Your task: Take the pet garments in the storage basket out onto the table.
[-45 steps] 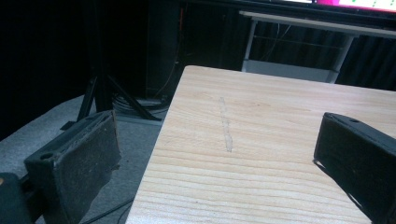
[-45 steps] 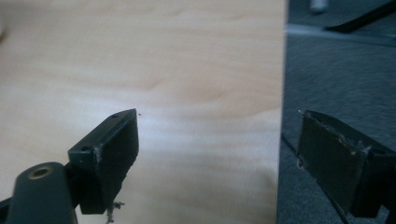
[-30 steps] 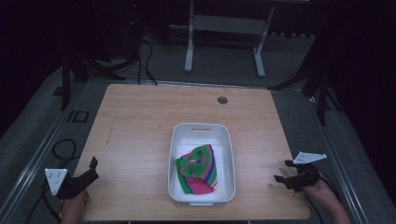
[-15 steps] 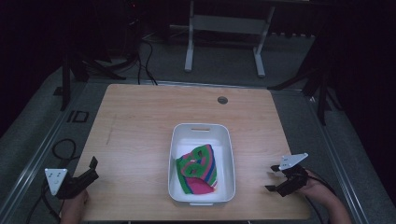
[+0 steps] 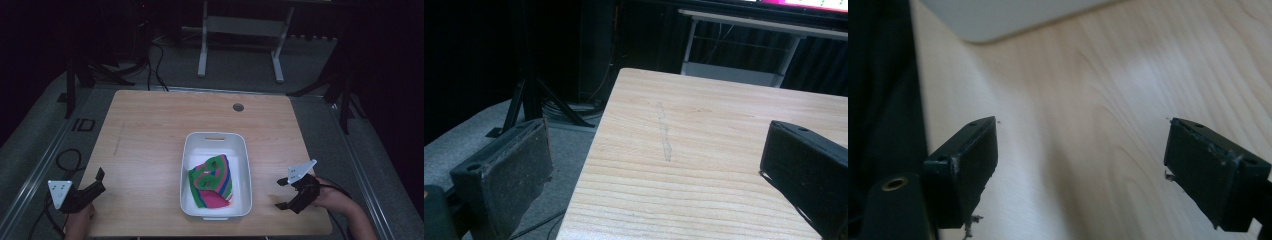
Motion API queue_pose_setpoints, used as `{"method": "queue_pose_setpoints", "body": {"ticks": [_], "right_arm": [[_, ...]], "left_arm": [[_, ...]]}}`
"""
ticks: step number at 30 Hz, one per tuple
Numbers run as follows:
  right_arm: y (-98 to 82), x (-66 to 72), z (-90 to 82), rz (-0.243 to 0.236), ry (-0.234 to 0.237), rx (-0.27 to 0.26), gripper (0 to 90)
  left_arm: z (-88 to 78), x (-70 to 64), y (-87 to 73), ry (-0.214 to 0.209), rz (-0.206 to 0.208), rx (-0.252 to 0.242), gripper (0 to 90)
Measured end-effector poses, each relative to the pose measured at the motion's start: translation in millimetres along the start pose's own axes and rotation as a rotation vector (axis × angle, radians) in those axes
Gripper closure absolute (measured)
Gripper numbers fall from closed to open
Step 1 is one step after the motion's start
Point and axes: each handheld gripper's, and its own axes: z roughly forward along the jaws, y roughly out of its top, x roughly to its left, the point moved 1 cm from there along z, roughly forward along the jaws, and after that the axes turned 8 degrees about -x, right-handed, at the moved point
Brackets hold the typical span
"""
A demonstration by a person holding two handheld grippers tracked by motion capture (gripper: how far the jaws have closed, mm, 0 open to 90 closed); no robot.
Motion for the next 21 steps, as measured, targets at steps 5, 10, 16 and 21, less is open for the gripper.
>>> {"method": "queue_pose_setpoints", "body": {"ticks": [5, 10, 16, 21], "right_arm": [[21.1, 7.5, -3.9, -0.047, 0.026, -0.012, 13.6], [40.0, 9.7, -8.9, -0.099, 0.012, -0.04, 13.3], [65.6, 9.4, -12.7, -0.146, -0.004, -0.041, 13.1], [84.4, 7.6, -12.1, -0.146, -0.005, -0.039, 13.1]], "left_arm": [[0.0, 0.2, 0.0, -0.003, 0.001, 0.002, 1.0], [0.0, 0.3, 0.1, -0.002, 0.001, 0.004, 0.9], [0.1, 0.3, 0.0, -0.003, 0.001, 0.004, 0.9], [0.1, 0.5, 0.1, -0.005, 0.0, 0.005, 1.0]]}}
